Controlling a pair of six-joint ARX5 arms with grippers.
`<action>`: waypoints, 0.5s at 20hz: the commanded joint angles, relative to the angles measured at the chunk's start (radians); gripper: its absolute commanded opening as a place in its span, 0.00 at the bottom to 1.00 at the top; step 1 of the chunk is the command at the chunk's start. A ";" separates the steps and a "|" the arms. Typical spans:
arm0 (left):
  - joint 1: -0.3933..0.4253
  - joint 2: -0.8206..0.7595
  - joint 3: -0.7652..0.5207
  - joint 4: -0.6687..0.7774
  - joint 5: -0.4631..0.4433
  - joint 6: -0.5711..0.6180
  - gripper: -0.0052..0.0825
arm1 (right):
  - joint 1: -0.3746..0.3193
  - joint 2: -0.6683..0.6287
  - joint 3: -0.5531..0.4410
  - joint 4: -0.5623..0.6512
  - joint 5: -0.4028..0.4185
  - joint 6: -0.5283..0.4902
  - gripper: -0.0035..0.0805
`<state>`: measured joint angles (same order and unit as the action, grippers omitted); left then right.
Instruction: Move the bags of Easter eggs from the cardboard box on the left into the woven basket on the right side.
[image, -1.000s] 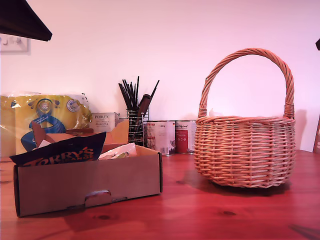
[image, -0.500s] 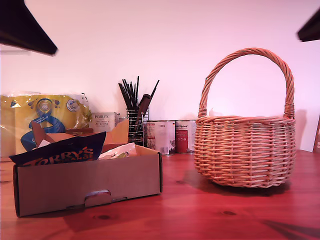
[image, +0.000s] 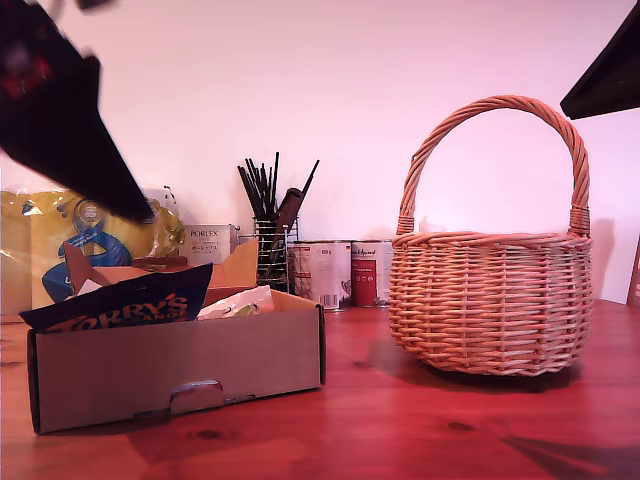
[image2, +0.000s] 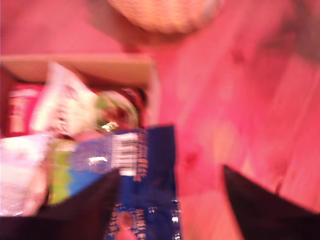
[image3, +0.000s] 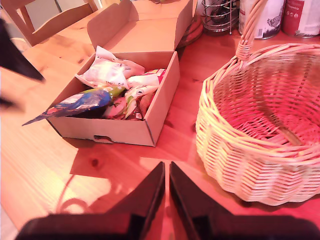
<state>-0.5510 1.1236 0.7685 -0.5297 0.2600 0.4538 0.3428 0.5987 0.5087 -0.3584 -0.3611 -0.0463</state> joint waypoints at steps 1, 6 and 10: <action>-0.029 0.021 -0.016 0.018 -0.063 0.032 0.93 | 0.004 -0.005 0.012 0.010 -0.006 -0.009 0.03; -0.089 0.131 -0.016 0.063 -0.284 0.048 0.93 | 0.004 -0.005 0.012 0.010 -0.006 -0.009 0.03; -0.089 0.220 -0.016 0.204 -0.406 0.045 0.93 | 0.004 -0.005 0.012 0.010 -0.006 -0.008 0.03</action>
<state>-0.6388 1.3472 0.7681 -0.3492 -0.1349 0.5007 0.3428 0.5987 0.5087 -0.3584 -0.3611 -0.0532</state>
